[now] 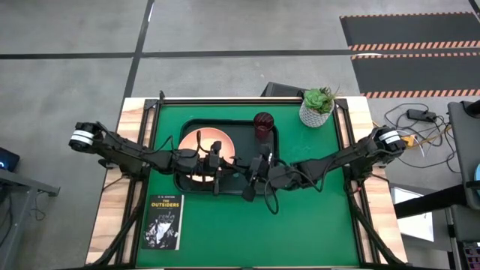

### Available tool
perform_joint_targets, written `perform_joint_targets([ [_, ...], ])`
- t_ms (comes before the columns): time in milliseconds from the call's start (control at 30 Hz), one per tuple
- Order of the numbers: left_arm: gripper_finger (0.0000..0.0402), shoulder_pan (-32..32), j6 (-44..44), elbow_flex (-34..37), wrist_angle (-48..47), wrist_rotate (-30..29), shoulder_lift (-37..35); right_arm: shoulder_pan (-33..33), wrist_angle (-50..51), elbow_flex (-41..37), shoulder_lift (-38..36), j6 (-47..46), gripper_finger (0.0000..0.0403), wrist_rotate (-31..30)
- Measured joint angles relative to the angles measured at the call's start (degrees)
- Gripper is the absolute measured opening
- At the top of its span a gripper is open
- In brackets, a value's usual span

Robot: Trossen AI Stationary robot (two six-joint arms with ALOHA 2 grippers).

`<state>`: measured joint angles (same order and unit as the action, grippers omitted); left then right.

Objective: Pick and place plate/cup/fork/spoon on tray
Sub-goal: Adjust the blue spoon on the black tray

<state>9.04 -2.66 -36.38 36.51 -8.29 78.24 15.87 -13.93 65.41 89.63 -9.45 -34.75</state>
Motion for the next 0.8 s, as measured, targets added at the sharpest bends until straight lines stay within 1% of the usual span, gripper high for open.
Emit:
perform_joint_targets([
  [133,0.0001,0.0,0.0,0.0,0.0,0.0,0.0,-0.3,0.2,0.0,0.0,-0.2,0.0009,1.0],
  [200,0.0008,0.0,0.0,0.0,0.1,0.1,0.0,-0.4,0.3,0.0,0.0,-0.2,0.0009,1.1],
  [300,0.0035,0.0,0.0,0.0,0.6,0.1,-0.1,-0.5,0.9,-0.1,0.0,-0.2,0.0008,1.2],
  [467,0.0095,0.0,0.0,0.0,0.5,0.5,-0.1,-0.8,1.1,-0.1,0.0,-1.1,0.0008,1.2],
  [567,0.0123,0.0,0.8,0.0,-1.2,0.5,-0.8,-1.1,2.5,-0.1,-0.3,-2.1,0.0008,1.3],
  [667,0.0141,0.0,2.0,0.0,-4.9,0.4,-2.2,-2.0,5.1,-0.1,-1.5,-4.7,0.0008,2.4],
  [800,0.0150,0.0,3.3,0.1,-10.3,0.5,-5.5,-3.8,11.0,-0.1,-3.7,-9.1,0.0008,2.6],
])
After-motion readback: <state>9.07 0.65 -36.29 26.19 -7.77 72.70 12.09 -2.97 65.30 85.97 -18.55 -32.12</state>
